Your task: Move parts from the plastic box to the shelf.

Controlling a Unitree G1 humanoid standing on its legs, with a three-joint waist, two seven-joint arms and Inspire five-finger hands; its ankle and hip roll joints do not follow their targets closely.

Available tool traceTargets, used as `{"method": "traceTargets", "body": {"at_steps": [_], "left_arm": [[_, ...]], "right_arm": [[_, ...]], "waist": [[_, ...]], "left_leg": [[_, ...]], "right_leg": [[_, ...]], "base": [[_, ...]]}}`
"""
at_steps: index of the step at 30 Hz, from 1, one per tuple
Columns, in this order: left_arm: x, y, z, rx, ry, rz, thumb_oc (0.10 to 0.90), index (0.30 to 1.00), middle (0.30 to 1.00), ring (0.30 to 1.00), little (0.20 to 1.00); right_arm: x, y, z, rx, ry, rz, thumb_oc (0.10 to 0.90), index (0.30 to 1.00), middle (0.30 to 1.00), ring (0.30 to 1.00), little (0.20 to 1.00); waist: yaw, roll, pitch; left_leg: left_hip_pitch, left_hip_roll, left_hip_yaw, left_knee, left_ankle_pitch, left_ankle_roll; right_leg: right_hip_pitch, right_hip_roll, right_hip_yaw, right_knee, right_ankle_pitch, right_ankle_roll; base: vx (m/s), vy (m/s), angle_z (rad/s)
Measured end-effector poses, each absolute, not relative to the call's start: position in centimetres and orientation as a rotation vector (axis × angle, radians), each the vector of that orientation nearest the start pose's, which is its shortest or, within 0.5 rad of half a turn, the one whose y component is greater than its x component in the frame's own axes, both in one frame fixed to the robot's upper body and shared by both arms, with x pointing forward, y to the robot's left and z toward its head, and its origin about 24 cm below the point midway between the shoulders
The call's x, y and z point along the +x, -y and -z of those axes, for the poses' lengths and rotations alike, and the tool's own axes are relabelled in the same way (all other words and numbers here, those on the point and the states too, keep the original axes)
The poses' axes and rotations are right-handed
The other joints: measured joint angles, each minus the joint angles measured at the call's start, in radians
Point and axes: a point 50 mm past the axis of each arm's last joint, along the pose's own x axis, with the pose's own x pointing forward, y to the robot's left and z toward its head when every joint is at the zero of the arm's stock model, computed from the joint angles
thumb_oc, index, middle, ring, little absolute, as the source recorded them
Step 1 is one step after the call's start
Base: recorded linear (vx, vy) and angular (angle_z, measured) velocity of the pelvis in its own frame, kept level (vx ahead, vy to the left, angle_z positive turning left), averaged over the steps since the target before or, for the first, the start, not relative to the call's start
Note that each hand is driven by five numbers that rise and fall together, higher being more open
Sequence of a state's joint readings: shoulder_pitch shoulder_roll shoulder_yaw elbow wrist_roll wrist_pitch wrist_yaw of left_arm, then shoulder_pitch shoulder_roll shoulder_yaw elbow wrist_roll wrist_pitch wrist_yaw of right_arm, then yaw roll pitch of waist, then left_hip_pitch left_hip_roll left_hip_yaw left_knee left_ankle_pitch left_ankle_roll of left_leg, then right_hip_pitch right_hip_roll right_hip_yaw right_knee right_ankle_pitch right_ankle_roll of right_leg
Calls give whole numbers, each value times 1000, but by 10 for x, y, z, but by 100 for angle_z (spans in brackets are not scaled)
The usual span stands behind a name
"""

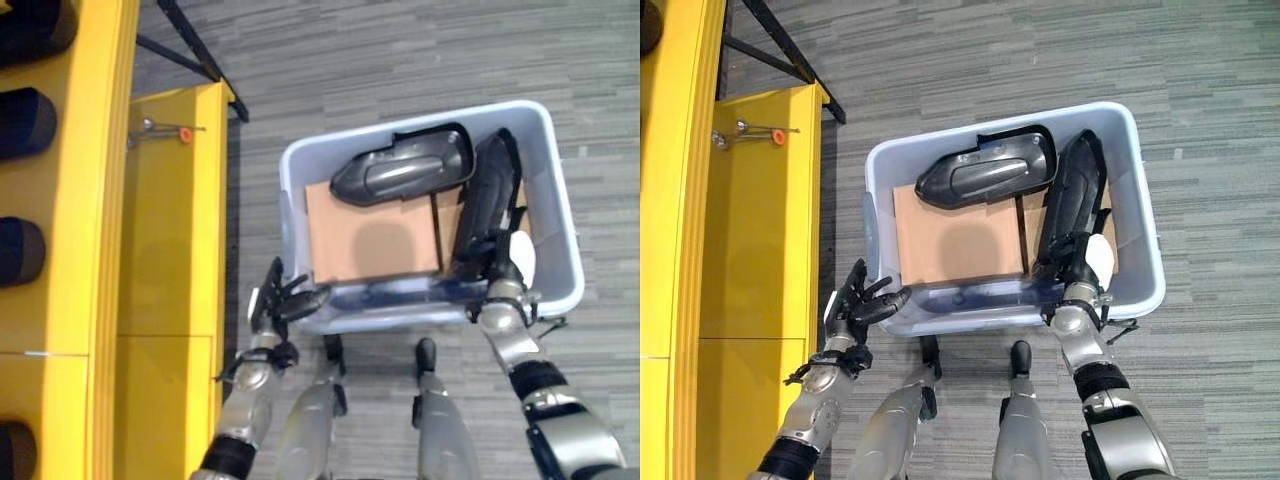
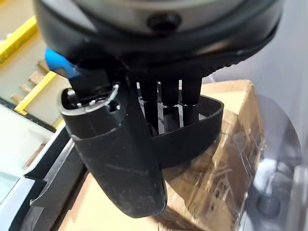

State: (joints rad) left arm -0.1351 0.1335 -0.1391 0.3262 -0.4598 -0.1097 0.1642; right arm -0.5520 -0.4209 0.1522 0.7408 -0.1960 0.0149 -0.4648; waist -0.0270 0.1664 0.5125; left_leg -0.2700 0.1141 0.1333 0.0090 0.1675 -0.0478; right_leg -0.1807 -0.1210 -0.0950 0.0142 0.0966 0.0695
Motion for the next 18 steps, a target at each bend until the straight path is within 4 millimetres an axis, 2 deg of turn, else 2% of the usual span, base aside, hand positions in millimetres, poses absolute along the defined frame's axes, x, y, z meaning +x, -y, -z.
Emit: {"method": "traceTargets", "body": {"at_steps": [2,5,10,12,16,18], "left_arm": [[271,-158,-2,-280,-159,-106,900,1000,1000,1000,1000],[269,-161,3,-276,-179,-117,900,1000,1000,1000,1000],[267,-167,6,-280,-197,-145,900,1000,1000,1000,1000],[264,-172,10,-279,-213,-164,900,1000,1000,1000,1000],[261,-177,13,-265,-234,-178,900,1000,1000,1000,1000],[259,-181,14,-237,-239,-182,900,1000,1000,1000,1000]], "right_arm": [[343,239,-69,-714,-42,400,400,300,300,300,300],[340,234,-70,-719,-24,363,400,300,300,300,300],[337,222,-76,-666,26,335,400,300,300,300,300],[334,220,-74,-664,29,310,400,300,300,300,300],[329,218,-73,-661,26,277,400,300,300,300,300],[326,212,-79,-650,61,249,400,300,300,300,300]], "waist": [[0,-21,14],[1,-38,22],[0,-67,29],[0,-97,30],[2,-127,29],[2,-139,26]], "left_leg": [[67,2,7,-54,18,-5],[124,6,7,-89,28,-11],[160,11,19,-90,26,-12],[201,12,25,-90,14,-14],[240,12,25,-94,3,-15],[253,13,27,-91,4,-16]], "right_leg": [[62,9,-6,-48,18,1],[121,16,-11,-83,24,-3],[159,20,-4,-99,32,-4],[195,21,4,-100,31,-5],[234,21,4,-100,28,-7],[244,21,6,-101,19,-15]], "base": [[-14,-33,-4],[-49,-29,1],[-28,-14,-6],[-15,-3,-9],[-1,-4,-1],[8,-10,-2]]}}
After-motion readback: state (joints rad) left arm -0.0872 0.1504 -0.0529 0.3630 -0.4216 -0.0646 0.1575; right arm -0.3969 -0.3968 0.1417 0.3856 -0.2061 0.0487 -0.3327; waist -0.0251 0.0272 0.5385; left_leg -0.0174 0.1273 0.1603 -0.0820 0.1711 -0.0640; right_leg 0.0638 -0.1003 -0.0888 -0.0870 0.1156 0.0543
